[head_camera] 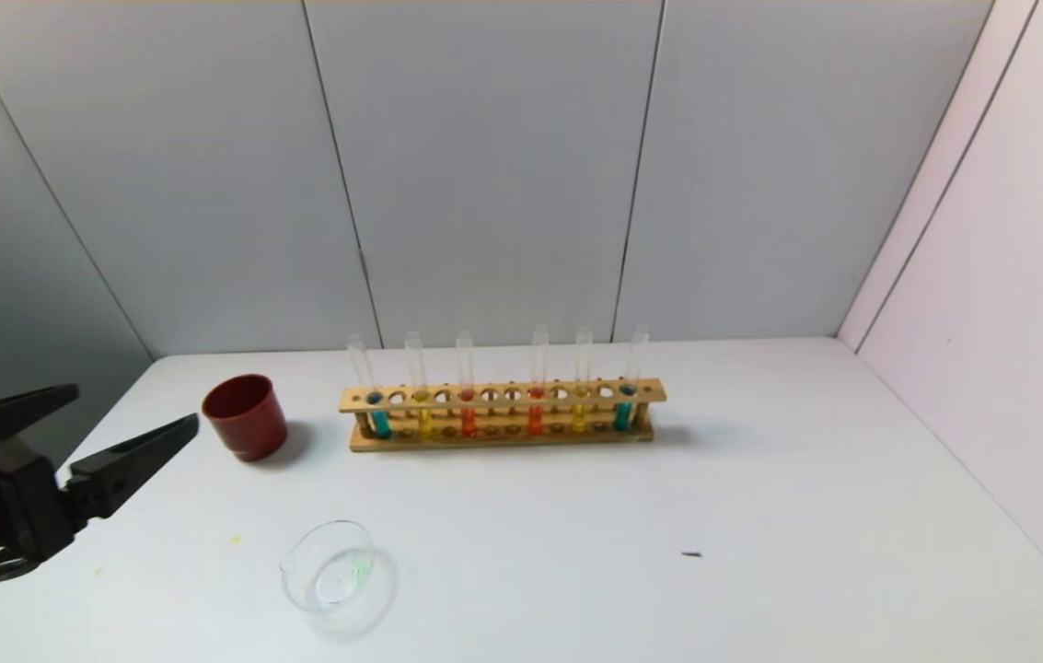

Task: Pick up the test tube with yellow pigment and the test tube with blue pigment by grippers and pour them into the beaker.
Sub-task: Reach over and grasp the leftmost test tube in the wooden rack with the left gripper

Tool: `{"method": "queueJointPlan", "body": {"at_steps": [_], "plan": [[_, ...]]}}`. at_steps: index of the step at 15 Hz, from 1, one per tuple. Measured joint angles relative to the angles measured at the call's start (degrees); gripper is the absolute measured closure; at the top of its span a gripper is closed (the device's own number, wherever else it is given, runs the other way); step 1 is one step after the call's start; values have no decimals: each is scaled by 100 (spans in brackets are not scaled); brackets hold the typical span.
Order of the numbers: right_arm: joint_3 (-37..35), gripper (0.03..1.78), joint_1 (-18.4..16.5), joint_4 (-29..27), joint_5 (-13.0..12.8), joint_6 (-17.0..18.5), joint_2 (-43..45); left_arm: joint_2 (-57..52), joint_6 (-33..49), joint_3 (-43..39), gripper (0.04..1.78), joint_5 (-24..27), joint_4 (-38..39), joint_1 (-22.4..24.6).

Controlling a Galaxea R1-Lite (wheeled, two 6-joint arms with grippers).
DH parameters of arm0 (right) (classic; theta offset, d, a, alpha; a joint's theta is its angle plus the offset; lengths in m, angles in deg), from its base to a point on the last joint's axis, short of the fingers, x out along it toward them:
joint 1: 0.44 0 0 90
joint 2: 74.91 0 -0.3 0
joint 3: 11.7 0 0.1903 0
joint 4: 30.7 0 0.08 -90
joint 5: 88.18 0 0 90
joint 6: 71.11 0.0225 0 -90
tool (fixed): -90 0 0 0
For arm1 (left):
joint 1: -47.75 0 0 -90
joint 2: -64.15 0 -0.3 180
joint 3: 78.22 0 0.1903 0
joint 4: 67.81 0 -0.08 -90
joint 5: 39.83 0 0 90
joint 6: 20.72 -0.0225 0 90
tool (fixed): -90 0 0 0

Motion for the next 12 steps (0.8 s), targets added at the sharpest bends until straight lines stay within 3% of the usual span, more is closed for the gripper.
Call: {"method": "queueJointPlan", "body": {"at_steps": [4, 12], "plan": [[0, 7, 0, -2, -2, 2, 0, 1083, 101, 245, 7, -26, 375, -228], [0, 7, 0, -2, 0, 0, 0, 2923, 96, 277, 7, -69, 2194, -254]]}}
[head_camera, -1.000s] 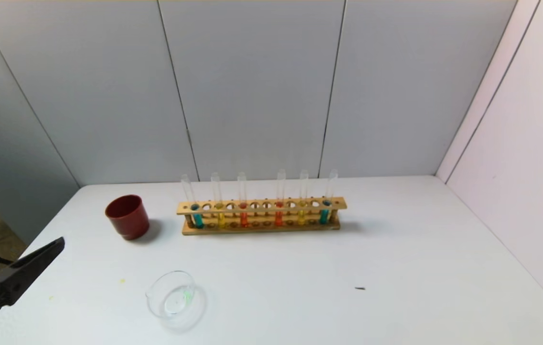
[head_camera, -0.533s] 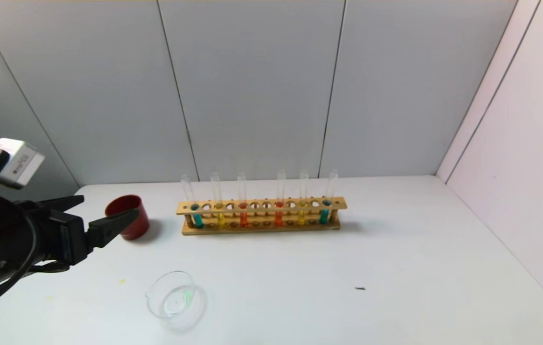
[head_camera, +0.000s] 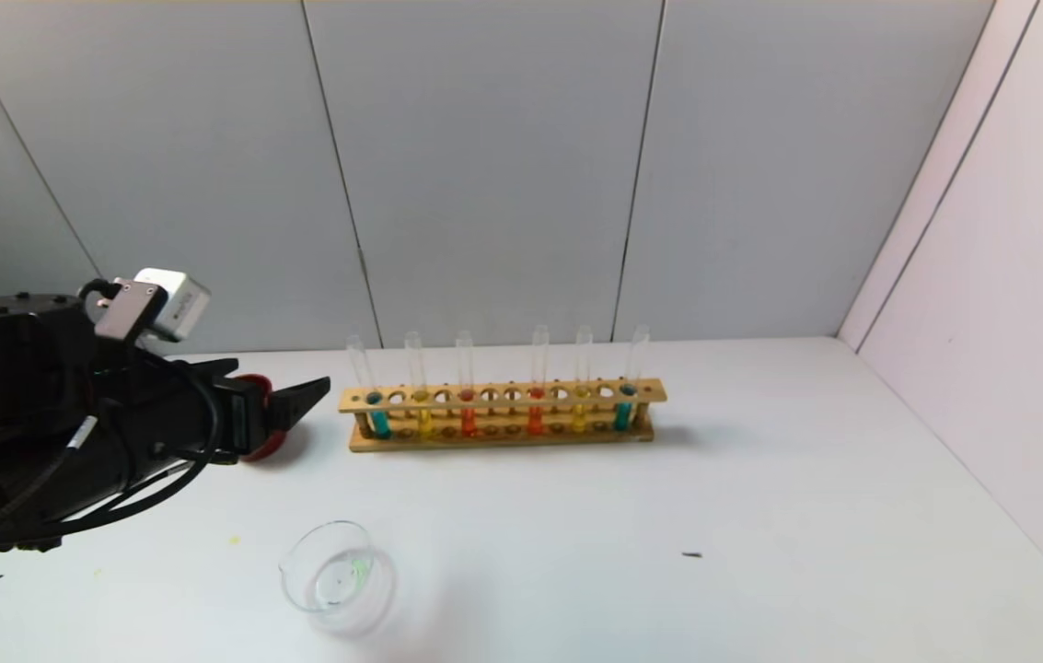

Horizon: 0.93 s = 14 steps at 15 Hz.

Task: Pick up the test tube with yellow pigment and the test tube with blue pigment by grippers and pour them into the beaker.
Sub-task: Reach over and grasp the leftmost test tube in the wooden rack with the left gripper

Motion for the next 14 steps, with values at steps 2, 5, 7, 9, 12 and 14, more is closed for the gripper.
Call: {"method": "queueJointPlan", "body": {"at_steps": [2, 5, 7, 9, 12, 14], "plan": [[0, 7, 0, 2, 0, 0, 0, 384, -6, 24, 7, -22, 304, 0], [0, 7, 0, 2, 0, 2, 0, 905, -11, 140, 7, -157, 712, -2], [0, 7, 0, 2, -2, 2, 1, 1202, 0, 267, 7, -199, 907, -7], [0, 7, 0, 2, -2, 2, 1, 1445, 7, 432, 7, -254, 931, -20], [0, 7, 0, 0, 0, 0, 0, 1740, 7, 636, 7, -355, 940, -116], [0, 7, 0, 2, -2, 0, 0, 1933, 32, 783, 7, -363, 948, -145]]}}
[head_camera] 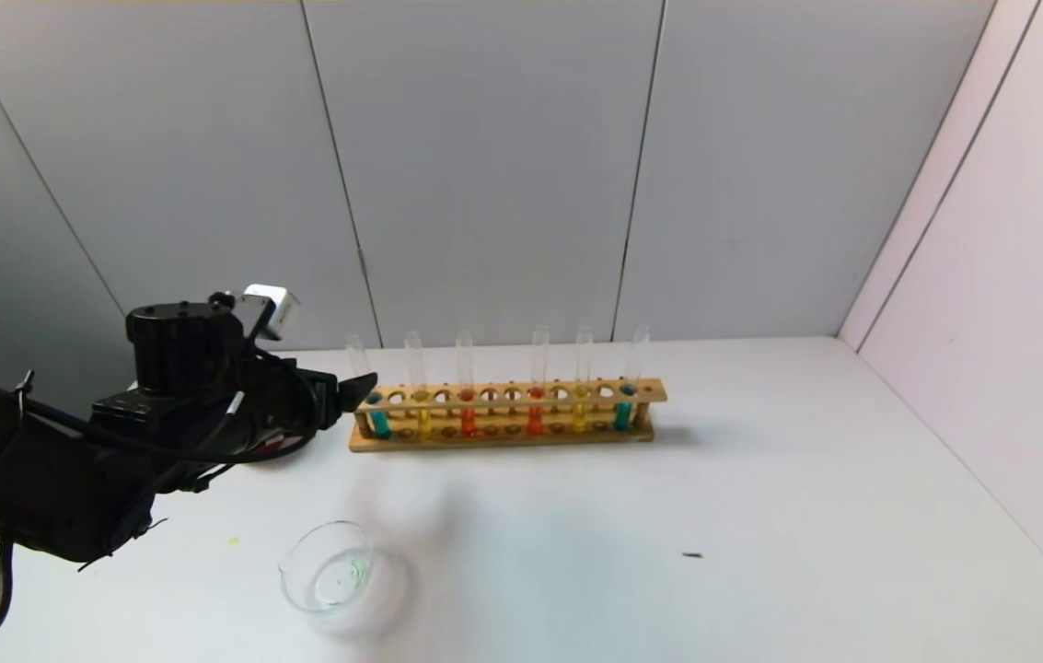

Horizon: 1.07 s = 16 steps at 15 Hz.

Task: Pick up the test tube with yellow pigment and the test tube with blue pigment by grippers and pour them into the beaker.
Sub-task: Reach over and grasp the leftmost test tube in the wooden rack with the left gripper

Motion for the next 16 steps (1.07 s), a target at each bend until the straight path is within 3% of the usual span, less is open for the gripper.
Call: {"method": "queueJointPlan", "body": {"at_steps": [13, 16], "plan": [[0, 7, 0, 0, 2, 2, 0, 827, 16, 788, 7, -4, 41, -102], [0, 7, 2, -2, 0, 0, 1, 896, 20, 846, 20, -56, 44, -166]]}}
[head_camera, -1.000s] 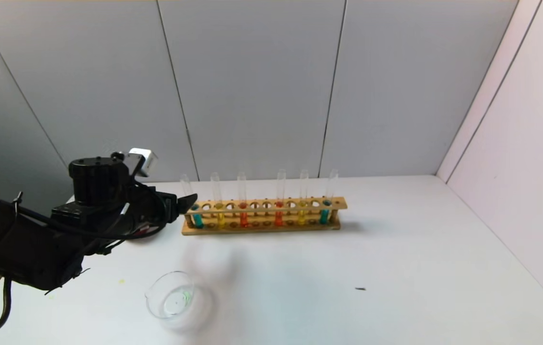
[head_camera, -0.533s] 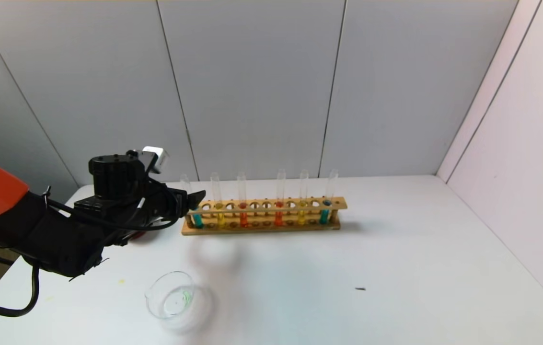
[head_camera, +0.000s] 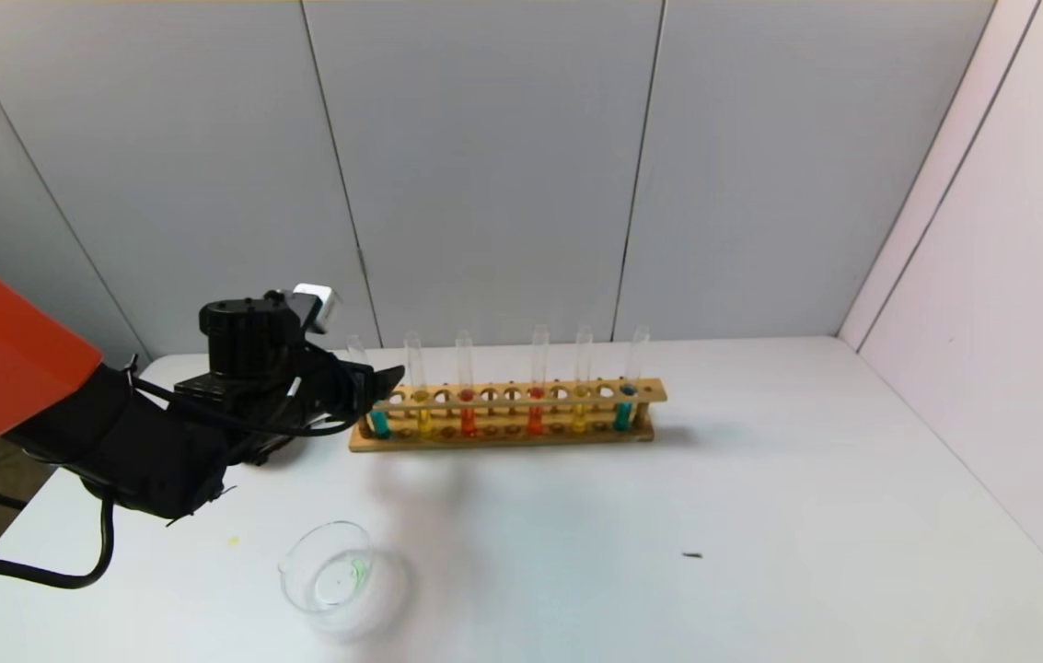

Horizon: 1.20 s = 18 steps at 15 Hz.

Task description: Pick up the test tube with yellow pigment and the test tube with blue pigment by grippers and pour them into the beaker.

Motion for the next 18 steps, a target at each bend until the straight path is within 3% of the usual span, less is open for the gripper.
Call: {"method": "queueJointPlan", "body": {"at_steps": [2, 7, 9, 18], "plan": [[0, 7, -2, 2, 2, 0, -1, 27, -2, -2, 40, -21, 30, -6], [0, 7, -2, 2, 0, 2, -1, 88, -13, -24, 128, -32, 182, -11], [0, 7, 0, 2, 2, 2, 0, 101, -11, -35, 150, -27, 205, -15], [0, 7, -2, 2, 0, 2, -1, -98, -22, -118, 152, -191, 204, -107]]}}
